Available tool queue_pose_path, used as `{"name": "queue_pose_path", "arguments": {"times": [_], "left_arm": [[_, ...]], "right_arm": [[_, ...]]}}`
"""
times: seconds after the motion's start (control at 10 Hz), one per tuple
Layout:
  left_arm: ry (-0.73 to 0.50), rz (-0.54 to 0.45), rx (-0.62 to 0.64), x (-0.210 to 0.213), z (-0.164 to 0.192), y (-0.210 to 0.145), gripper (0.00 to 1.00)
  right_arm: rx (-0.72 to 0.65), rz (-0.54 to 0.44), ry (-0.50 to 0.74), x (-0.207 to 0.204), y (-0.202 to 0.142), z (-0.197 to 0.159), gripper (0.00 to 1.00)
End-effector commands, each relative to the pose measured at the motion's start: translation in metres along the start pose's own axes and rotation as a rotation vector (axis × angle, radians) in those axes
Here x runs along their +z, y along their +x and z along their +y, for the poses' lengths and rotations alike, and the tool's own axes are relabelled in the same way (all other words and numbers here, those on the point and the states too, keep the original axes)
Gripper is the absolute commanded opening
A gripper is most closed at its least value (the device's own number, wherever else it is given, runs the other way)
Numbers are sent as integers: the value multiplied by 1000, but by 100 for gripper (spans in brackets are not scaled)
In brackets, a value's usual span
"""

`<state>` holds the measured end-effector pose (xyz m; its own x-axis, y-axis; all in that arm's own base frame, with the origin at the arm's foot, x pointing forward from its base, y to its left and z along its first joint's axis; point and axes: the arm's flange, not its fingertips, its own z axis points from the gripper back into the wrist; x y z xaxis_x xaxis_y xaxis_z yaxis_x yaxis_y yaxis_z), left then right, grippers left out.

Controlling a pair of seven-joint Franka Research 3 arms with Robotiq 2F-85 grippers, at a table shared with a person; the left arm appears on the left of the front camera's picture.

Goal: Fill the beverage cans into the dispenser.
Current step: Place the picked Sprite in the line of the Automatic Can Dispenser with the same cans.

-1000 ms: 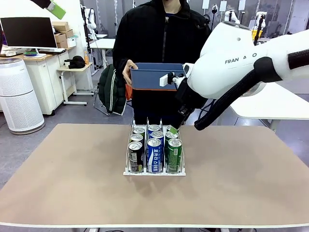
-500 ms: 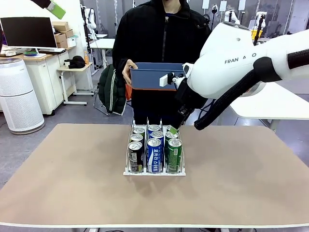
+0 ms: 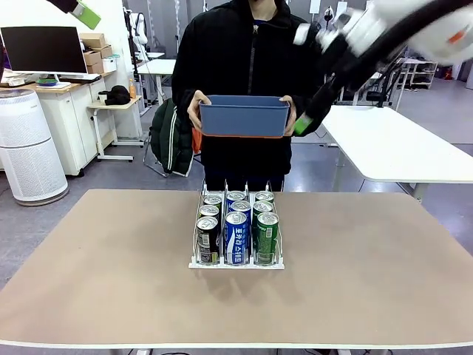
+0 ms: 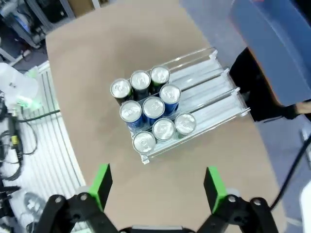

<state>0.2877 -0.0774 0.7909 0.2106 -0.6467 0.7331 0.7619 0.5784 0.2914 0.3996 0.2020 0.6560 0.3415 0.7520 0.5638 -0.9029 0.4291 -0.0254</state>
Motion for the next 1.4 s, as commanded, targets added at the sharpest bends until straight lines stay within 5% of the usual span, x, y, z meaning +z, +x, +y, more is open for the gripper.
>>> {"name": "queue_pose_path", "arguments": {"times": [0.0,0.6,1.3], "left_arm": [[-13,-2,0,-1,0,-2,100],[-13,-2,0,-1,0,-2,100],[-13,-2,0,-1,0,-2,100]], "right_arm": [[29,-53,37,30,12,-12,100],[26,-146,68,142,12,-36,100],[-104,-89,-103,195,-18,-14,100]]}}
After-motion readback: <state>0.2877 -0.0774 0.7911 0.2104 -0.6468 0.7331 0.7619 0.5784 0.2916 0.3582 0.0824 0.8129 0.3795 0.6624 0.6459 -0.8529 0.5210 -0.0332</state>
